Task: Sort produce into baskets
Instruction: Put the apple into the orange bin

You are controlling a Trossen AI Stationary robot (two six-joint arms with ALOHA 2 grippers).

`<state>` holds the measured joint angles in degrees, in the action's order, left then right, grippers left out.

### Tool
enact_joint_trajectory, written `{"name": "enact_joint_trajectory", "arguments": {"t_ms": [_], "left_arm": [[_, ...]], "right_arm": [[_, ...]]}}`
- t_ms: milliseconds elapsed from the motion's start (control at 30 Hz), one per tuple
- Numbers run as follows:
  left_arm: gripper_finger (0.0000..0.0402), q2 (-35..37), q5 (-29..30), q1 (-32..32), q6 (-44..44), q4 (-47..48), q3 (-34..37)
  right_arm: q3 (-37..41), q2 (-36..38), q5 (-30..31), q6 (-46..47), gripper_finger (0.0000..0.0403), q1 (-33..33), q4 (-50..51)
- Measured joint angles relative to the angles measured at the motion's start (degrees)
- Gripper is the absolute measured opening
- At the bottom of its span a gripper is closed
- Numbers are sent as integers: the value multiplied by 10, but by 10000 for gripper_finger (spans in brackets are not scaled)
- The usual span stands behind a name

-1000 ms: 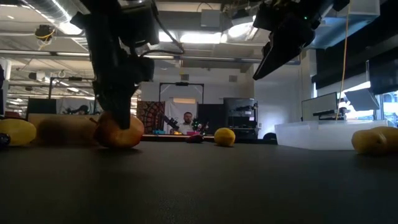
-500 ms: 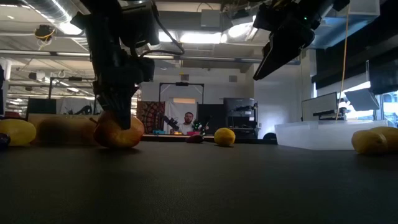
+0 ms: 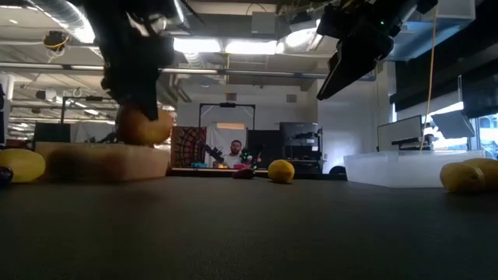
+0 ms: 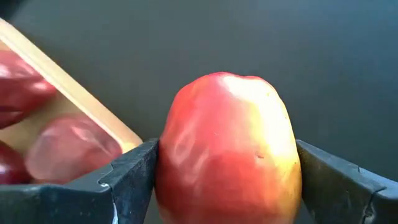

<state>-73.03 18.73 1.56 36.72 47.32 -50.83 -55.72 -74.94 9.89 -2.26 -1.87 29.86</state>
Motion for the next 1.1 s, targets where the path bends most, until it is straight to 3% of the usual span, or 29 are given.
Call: {"name": "enact_joint_trajectory", "arguments": {"t_ms": [267,467,700,1100], "left_arm": [[321,98,67,8,9,4,0],[334,139,112,62,10,11,-1],[331,147,155,148,21,46,-1],[332,117,162,316,0,41,-1]], "right_arm": [[0,0,0,0,324,0,0],[0,0,0,0,324,0,-1],[0,0,0,0,324,0,-1],[0,0,0,0,324,0,-1]]}}
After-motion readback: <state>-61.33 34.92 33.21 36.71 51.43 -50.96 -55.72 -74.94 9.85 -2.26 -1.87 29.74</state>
